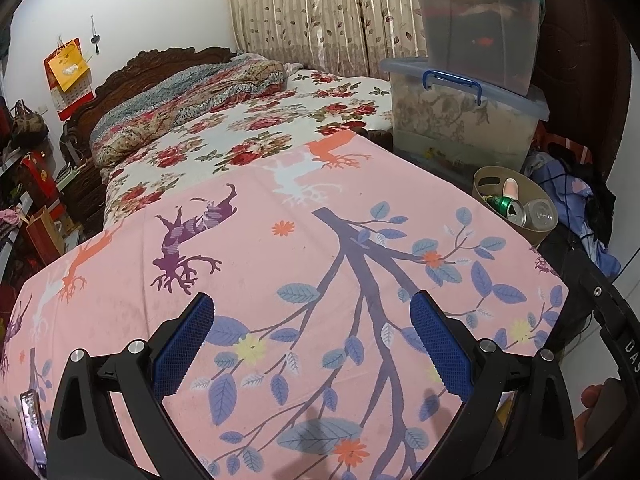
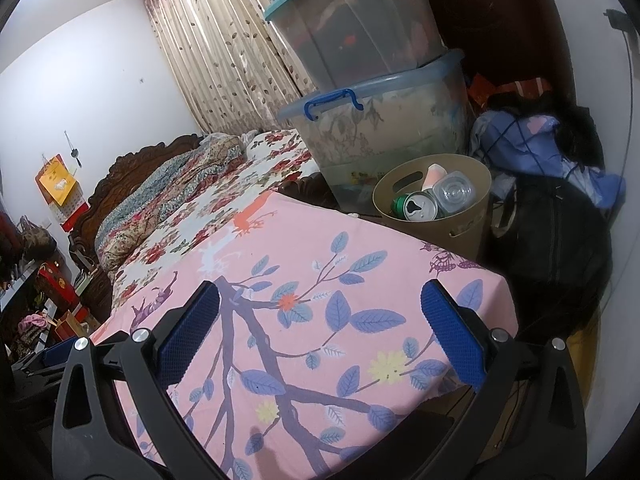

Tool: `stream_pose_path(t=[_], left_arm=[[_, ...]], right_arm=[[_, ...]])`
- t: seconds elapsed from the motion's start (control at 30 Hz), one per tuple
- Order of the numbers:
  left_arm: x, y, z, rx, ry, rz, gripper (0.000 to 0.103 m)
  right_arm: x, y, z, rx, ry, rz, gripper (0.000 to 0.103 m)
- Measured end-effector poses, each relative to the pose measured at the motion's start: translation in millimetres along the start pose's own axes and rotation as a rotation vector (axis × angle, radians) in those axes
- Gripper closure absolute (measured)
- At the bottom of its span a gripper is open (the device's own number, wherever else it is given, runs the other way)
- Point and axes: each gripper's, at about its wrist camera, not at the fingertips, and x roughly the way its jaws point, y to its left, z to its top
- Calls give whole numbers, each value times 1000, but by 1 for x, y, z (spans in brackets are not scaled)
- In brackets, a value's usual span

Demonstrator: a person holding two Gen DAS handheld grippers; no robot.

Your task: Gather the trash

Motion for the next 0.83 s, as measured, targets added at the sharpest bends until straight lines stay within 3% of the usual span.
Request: stream_pose_path(t=[0.43, 0.83], left_arm=[[-3, 0, -2, 25, -23, 32, 8], [-2, -2, 1, 21, -8, 16, 8]], right_arm=[[2, 0, -2, -2, 2, 1, 3], [4, -3, -2, 2, 2, 1, 3]])
